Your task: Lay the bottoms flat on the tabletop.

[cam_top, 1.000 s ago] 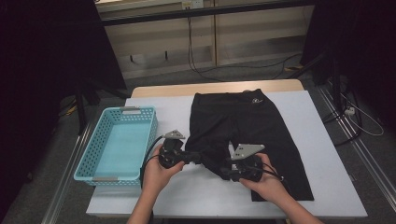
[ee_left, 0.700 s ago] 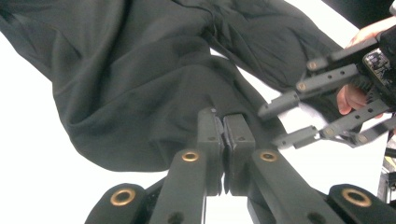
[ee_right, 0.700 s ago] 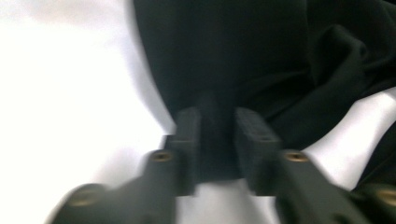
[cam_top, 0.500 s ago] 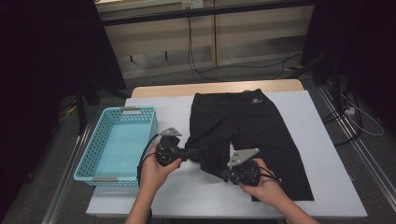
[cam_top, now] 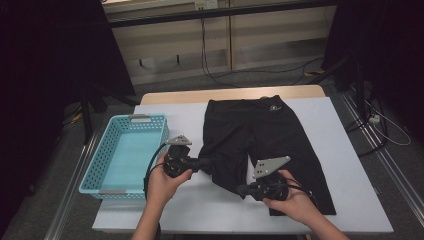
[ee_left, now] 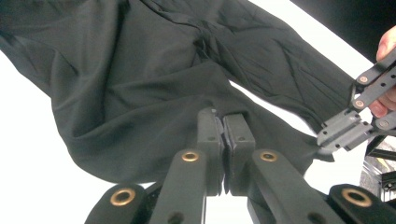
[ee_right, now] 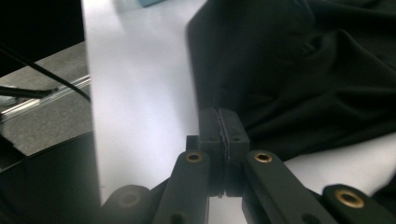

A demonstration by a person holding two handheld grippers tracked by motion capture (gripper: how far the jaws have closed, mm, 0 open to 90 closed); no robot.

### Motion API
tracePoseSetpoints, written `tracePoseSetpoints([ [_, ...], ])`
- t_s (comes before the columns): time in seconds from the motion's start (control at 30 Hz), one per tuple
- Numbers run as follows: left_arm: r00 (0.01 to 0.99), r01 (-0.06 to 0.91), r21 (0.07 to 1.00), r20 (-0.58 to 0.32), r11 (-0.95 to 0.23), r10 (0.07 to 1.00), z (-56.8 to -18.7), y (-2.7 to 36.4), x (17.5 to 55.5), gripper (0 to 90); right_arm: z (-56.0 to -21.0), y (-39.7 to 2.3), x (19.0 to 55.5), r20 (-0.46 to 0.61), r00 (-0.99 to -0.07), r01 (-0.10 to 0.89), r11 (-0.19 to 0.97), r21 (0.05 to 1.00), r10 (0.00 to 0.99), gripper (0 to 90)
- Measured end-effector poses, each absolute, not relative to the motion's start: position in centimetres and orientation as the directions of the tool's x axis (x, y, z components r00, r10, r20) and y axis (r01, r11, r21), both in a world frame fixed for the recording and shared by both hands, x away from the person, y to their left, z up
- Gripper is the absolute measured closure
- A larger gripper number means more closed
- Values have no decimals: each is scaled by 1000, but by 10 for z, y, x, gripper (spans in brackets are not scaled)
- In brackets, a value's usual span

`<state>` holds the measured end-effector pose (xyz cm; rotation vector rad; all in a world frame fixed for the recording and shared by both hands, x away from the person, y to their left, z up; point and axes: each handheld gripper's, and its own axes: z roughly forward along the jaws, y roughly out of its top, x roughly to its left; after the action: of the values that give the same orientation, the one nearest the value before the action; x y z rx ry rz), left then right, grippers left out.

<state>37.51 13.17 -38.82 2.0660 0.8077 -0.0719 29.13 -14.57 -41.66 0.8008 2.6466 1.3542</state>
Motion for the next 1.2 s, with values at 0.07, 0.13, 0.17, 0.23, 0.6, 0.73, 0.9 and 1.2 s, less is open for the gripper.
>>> tracePoseSetpoints([
  [0.07,785,571,723,-342,-389,517,-388,133,373,870,-416,-141,289,192,-876,412,479,775,443,900],
  [0.13,786,572,719,-341,-395,516,-388,135,372,870,-417,-135,286,194,-887,402,497,769,418,900],
  [0.17,786,571,718,-339,-398,517,-388,135,370,870,-417,-132,285,192,-891,398,505,766,411,897],
  [0.23,785,570,715,-329,-404,525,-389,137,368,870,-420,-126,284,202,-898,395,514,761,391,890],
  [0.6,767,589,703,-329,-399,551,-397,142,369,862,-427,-127,298,142,-865,407,507,760,481,623],
  [0.73,757,594,696,-315,-403,572,-403,138,372,851,-430,-121,298,119,-867,395,520,757,484,586],
  [0.9,745,604,678,-293,-419,599,-414,131,376,827,-431,-104,294,107,-885,367,537,760,454,593],
  [1.2,738,606,667,-268,-433,619,-425,127,380,672,-451,-76,294,52,-905,333,626,705,422,563],
])
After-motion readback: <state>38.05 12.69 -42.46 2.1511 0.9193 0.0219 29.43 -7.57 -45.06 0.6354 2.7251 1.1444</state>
